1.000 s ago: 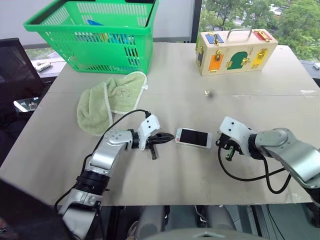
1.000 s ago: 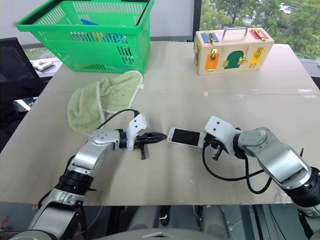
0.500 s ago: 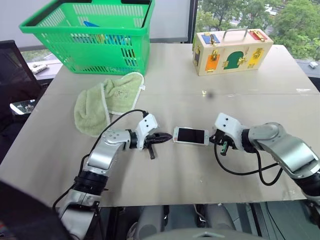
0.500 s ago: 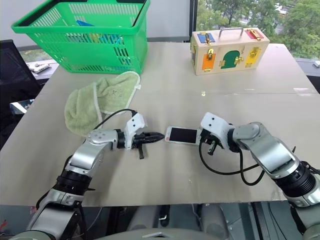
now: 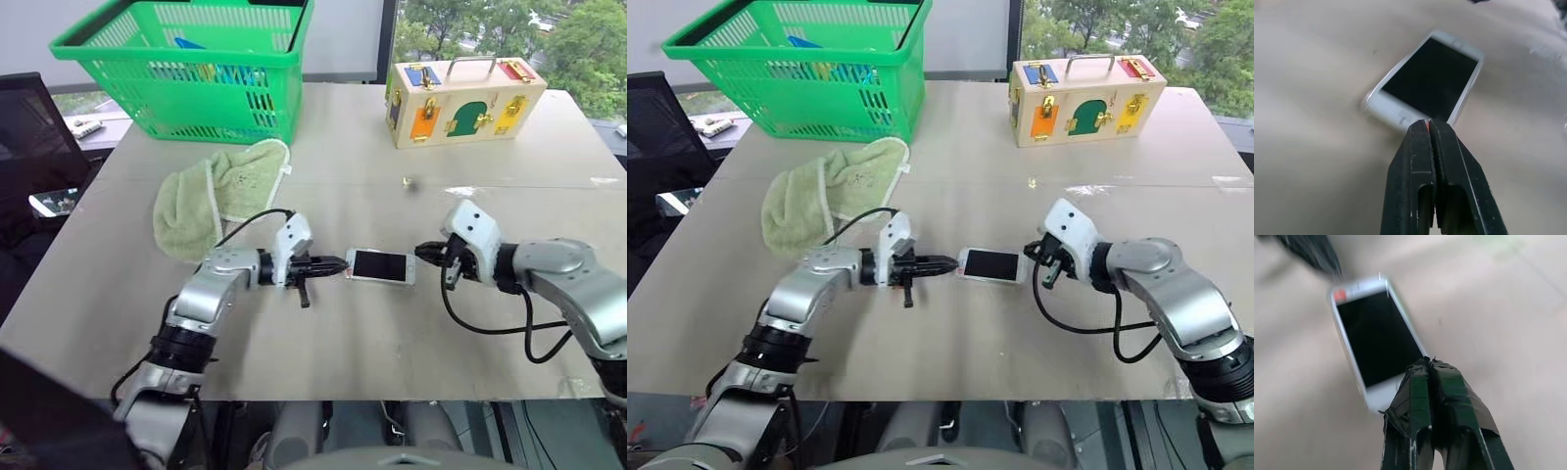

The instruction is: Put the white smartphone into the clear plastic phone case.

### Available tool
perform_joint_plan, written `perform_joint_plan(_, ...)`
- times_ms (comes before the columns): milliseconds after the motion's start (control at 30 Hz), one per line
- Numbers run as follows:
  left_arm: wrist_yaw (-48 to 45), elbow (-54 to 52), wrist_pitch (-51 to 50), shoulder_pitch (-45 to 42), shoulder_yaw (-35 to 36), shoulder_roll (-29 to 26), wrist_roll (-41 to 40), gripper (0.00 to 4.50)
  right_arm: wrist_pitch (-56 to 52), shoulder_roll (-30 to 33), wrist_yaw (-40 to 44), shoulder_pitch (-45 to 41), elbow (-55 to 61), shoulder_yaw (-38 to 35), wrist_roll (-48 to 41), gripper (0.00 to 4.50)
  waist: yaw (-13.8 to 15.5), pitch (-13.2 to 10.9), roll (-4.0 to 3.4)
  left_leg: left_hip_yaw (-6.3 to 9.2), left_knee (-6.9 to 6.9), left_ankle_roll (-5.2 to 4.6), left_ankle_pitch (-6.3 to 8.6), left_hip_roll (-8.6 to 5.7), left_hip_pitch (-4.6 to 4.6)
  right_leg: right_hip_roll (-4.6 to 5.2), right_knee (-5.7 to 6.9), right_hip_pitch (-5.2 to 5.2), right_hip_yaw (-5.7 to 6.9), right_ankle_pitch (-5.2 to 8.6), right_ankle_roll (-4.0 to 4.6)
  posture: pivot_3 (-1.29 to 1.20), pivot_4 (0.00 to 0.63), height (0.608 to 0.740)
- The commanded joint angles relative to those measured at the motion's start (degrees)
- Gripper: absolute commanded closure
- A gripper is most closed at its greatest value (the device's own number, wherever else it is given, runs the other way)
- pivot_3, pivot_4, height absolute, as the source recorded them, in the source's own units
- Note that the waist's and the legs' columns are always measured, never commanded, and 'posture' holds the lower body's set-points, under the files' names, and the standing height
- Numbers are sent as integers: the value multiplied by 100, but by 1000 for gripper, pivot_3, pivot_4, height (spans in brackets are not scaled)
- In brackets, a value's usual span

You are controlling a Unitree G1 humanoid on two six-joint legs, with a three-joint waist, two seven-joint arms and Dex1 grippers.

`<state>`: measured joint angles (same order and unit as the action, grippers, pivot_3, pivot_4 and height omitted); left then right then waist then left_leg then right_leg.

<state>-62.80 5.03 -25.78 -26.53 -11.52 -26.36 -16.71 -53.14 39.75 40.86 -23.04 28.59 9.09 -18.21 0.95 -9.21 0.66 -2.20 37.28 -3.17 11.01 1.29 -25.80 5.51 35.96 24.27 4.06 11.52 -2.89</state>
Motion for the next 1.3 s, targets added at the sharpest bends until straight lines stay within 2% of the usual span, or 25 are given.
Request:
perform_joint_plan(33, 116, 96, 131, -154, -205, 108, 224, 4446, 45, -164, -196, -195, -39, 177, 125, 4500, -8, 0, 0, -1, 0, 0, 0, -1, 0, 0, 0, 0, 0, 0, 1, 0, 150, 740)
perform_joint_plan(200, 142, 124, 165, -138, -409, 83, 440, 4446, -190, -221, -277, -394, -595, 639, 368, 4500, -15, 0, 0, -3, -1, 0, 0, -1, 2, -7, 2, 1, -3, -5, 9, 0, 150, 740)
perform_joint_plan(400, 358, 145, 203, -61, -428, 94, 591, 4446, -881, 100, -37, -531, -897, 1208, 429, 4500, -9, 4, 2, -1, 1, 0, 0, 1, 12, -6, 2, -9, -5, -3, 6, 0, 150, 740)
perform_joint_plan(600, 622, -79, 93, 113, -419, 189, 571, 4446, -1348, -53, 102, -848, -1420, 1727, 409, 4500, -11, 29, 12, 5, 3, 1, 1, 4, 37, -3, 2, -29, -4, 0, 2, 0, 150, 740)
perform_joint_plan(700, 710, -170, 56, 197, -440, 203, 575, 4446, -1230, -167, 238, -917, -1915, 2164, 554, 4500, -20, 66, 22, 8, 2, 3, 2, 4, 45, -1, 2, -38, -1, 1, 2, 0, 150, 740)
perform_joint_plan(800, 771, -231, 24, 240, -443, 217, 571, 4446, -1086, -227, 411, -939, -2248, 2503, 692, 4500, -17, 117, 48, 2, -14, 25, 16, 5, 93, 6, -3, -77, -4, 3, 0, 0, 150, 740)
perform_joint_plan(1000, 837, -238, 29, 296, -423, 231, 568, 4446, -944, -348, 668, -999, -2670, 2839, 948, 4500, -19, 230, 58, 1, -22, 30, 19, 5, 108, 39, -3, -84, -4, 4, 0, 0, 150, 740)
perform_joint_plan(1067, 853, -237, 35, 303, -427, 247, 569, 4446, -760, -367, 634, -992, -2829, 2820, 1134, 4500, -20, 249, 60, 1, -27, 30, 19, 5, 112, 39, -3, -84, -4, 4, 0, 0, 150, 740)
perform_joint_plan(1133, 863, -240, 44, 313, -427, 253, 571, 4446, -565, -444, 520, -921, -2805, 2482, 1156, 4500, -21, 262, 63, 1, -29, 30, 20, 5, 115, 41, -4, -84, -5, 4, 0, 0, 150, 740)
perform_joint_plan(1233, 856, -202, 69, 319, -414, 247, 571, 4446, -155, -599, 570, -646, -2177, 1545, 741, 4500, -6, 258, 61, 1, -32, 31, 20, 4, 112, 45, -5, -83, -3, 4, 0, 0, 150, 740)
perform_joint_plan(1300, 848, -197, 76, 329, -407, 242, 568, 4446, -113, -654, 655, -461, -1685, 1036, 453, 4500, -10, 237, 33, 0, -38, 31, 20, 1, 105, 49, -11, -79, -3, 4, 0, 0, 150, 740)
